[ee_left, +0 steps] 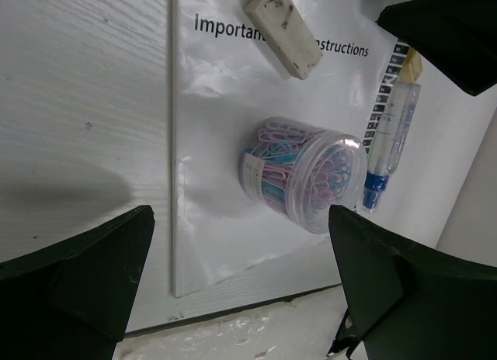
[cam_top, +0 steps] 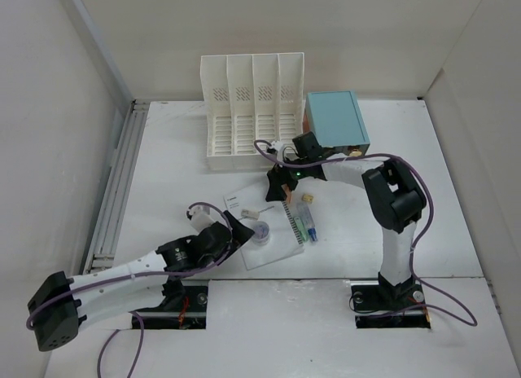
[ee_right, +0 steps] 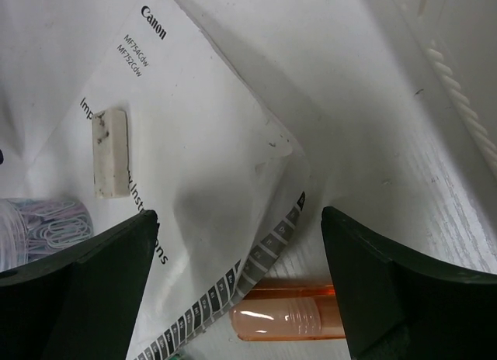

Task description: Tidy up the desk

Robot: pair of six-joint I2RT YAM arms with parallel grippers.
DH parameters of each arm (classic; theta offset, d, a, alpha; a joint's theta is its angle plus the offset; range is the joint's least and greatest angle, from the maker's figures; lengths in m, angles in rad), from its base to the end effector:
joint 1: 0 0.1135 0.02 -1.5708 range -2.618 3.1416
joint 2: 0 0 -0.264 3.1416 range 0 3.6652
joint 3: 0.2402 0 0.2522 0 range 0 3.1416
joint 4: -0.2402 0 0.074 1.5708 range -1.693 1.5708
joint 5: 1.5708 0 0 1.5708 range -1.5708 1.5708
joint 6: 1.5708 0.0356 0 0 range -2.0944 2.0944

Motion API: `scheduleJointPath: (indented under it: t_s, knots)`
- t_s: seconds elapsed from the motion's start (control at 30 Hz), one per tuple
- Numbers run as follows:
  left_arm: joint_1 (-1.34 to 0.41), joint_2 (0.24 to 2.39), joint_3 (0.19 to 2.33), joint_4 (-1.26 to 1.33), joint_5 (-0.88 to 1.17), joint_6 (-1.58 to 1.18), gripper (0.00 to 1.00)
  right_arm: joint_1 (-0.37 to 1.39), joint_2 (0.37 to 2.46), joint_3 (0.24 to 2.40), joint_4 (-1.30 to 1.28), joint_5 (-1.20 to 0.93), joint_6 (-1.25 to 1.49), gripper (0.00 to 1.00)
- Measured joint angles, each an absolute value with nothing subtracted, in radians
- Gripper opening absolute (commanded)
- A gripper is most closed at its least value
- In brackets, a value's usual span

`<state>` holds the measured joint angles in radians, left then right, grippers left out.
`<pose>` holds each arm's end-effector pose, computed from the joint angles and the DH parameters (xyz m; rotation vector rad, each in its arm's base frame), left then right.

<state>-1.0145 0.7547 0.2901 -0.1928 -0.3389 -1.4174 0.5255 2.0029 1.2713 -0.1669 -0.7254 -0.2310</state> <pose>0.0939 -0.1285 0.1725 -0.6656 2.2693 -0.9457 0.3477 0.2289 0.1555 -1.1799 2.1091 1.0221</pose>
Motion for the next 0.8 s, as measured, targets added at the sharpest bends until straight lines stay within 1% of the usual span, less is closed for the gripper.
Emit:
scheduleJointPath:
  t_s: [0.03,0.07,0.13,0.17,0.27,0.3,0.33,0.37,0.4,0.43,0.67,0.8]
  knots:
    - [-1.015,0.76,0.29,-0.186,-0.332,-1.418,0.93,0.526,2.004,1.271,-0.167,-0.726,-0.231,0.87]
    - [-1.015,0.764,0.29,-0.179,-0.326,-1.417,0.93,0.526,2.004,1.271,-0.167,-0.73,-0.232,0.8]
    - [-1.015,0.773,0.29,-0.167,-0.316,-1.417,0.93,0.526,2.011,1.271,-0.171,-0.742,-0.231,0.7]
    - [-1.015,0.778,0.29,-0.163,-0.313,-1.416,0.93,0.526,2.016,1.272,-0.173,-0.754,-0.232,0.6]
    - [-1.015,0.789,0.292,-0.16,-0.308,-1.412,0.93,0.532,2.034,1.281,-0.194,-0.777,-0.242,0.4]
    - [-1.015,0.794,0.294,-0.16,-0.307,-1.41,0.93,0.533,2.041,1.288,-0.203,-0.785,-0.247,0.23]
    - [-1.015,0.8,0.297,-0.158,-0.306,-1.407,0.93,0.534,2.049,1.293,-0.211,-0.798,-0.246,0.15]
    - [-1.015,0.806,0.3,-0.156,-0.306,-1.406,0.93,0.536,2.053,1.297,-0.22,-0.81,-0.247,0.1]
    - [-1.015,0.812,0.303,-0.155,-0.305,-1.403,0.93,0.537,2.056,1.301,-0.227,-0.819,-0.247,0.01]
    - [-1.015,0.819,0.306,-0.151,-0.303,-1.4,0.93,0.538,2.056,1.304,-0.233,-0.825,-0.247,0.0]
    - [-1.015,0.862,0.315,-0.128,-0.286,-1.388,0.93,0.538,2.057,1.328,-0.285,-0.826,-0.255,0.0]
    - [-1.015,0.869,0.323,-0.122,-0.278,-1.381,0.93,0.536,2.046,1.356,-0.329,-0.772,-0.255,0.0]
